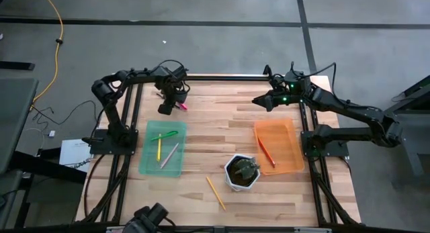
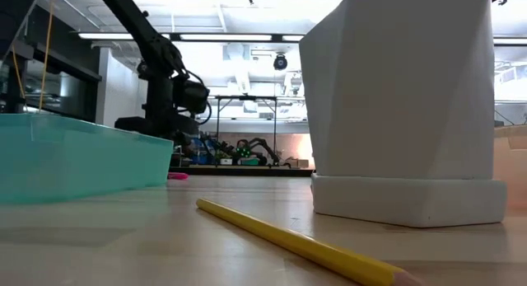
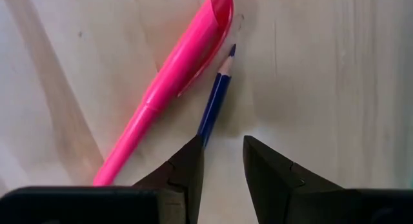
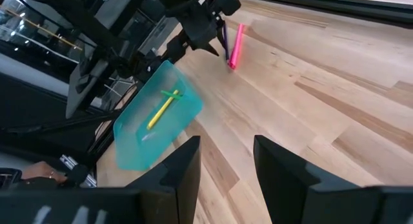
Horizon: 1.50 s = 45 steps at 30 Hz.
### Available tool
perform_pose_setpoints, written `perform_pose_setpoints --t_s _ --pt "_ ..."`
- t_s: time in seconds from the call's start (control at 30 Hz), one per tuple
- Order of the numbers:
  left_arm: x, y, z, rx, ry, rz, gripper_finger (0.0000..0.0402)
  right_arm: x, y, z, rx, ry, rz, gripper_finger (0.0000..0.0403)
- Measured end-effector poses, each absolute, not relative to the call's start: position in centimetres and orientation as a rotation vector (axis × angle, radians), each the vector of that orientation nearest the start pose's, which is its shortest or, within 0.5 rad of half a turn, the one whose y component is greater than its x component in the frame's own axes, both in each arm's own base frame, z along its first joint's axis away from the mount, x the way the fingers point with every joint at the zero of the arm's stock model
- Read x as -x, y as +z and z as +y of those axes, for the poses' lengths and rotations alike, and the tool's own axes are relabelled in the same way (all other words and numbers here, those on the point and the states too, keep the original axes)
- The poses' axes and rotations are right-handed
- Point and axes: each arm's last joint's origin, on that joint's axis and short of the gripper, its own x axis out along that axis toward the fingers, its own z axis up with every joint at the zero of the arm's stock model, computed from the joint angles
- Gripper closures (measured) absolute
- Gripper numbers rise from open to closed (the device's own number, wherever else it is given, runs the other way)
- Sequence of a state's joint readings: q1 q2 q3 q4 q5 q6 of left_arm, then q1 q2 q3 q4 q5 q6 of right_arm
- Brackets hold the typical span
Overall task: Sort pens & pencils
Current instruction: Put the blue pencil into the orange bin
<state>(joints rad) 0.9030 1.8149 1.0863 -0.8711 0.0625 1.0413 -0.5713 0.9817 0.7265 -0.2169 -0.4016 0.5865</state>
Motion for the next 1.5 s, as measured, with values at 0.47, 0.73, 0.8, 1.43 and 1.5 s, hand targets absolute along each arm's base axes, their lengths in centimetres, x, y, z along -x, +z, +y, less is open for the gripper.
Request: perform_pose_setpoints --t_s 0.47,0.73,0.8,1.43,1.5 --pt "-19.11 14.14 24.08 -0.092 -0.126 1.543 0.0307 -18.24 27.63 -10.40 -0.803 -0.297 0.358 0.0270" --pt "-19.16 14.14 24.15 -0.097 -0.120 1.538 0.0307 -18.24 27.63 -10.41 -0.803 -0.298 0.358 0.0270" --pt "-19.20 14.15 24.24 -0.104 -0.106 1.539 0.0307 -18.24 27.63 -10.41 -0.803 -0.298 0.358 0.0270" --pt "-19.30 14.21 24.44 -0.096 -0.048 1.544 0.0307 -18.24 27.63 -10.41 -0.802 -0.298 0.358 0.0270" --pt "-19.33 14.20 24.42 -0.095 -0.051 1.542 0.0307 -18.23 27.63 -10.41 -0.798 -0.298 0.358 0.0270"
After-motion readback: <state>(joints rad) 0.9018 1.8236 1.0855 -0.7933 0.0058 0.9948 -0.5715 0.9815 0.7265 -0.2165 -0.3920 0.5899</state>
